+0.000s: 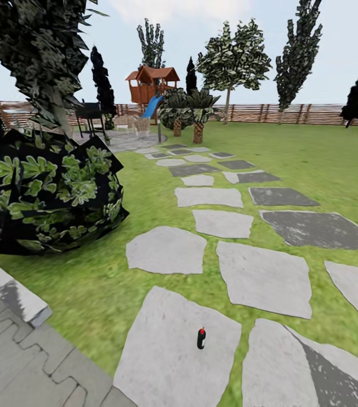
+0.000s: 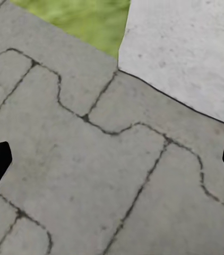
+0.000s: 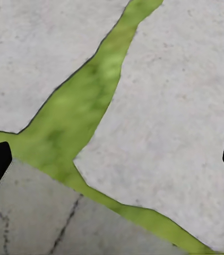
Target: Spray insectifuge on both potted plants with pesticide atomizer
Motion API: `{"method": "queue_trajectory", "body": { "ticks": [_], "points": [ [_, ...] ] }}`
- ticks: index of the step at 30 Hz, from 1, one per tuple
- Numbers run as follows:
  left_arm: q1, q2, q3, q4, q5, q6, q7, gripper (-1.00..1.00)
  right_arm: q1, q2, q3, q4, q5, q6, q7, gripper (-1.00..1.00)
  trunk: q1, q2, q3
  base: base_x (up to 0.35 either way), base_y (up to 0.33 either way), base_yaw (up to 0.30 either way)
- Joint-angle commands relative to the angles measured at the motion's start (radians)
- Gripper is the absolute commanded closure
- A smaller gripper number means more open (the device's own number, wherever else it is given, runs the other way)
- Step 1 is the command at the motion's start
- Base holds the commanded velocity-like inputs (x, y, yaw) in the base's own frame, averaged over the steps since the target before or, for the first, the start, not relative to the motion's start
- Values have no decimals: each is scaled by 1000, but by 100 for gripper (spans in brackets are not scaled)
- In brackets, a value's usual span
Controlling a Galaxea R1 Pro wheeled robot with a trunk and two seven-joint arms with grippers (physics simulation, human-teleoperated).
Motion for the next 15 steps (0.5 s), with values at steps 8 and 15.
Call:
{"method": "queue_trajectory", "body": {
  "ticks": [8, 15],
  "points": [
    [0, 0, -1, 1, 7, -3, -1, -100, -1, 0, 0, 1, 0, -3, 1, -100, 0, 0, -1, 52, 115, -300],
    [0, 0, -1, 1, 7, -3, -1, -100, -1, 0, 0, 1, 0, -3, 1, -100, 0, 0, -1, 2, 4, -300]
  ]
}}
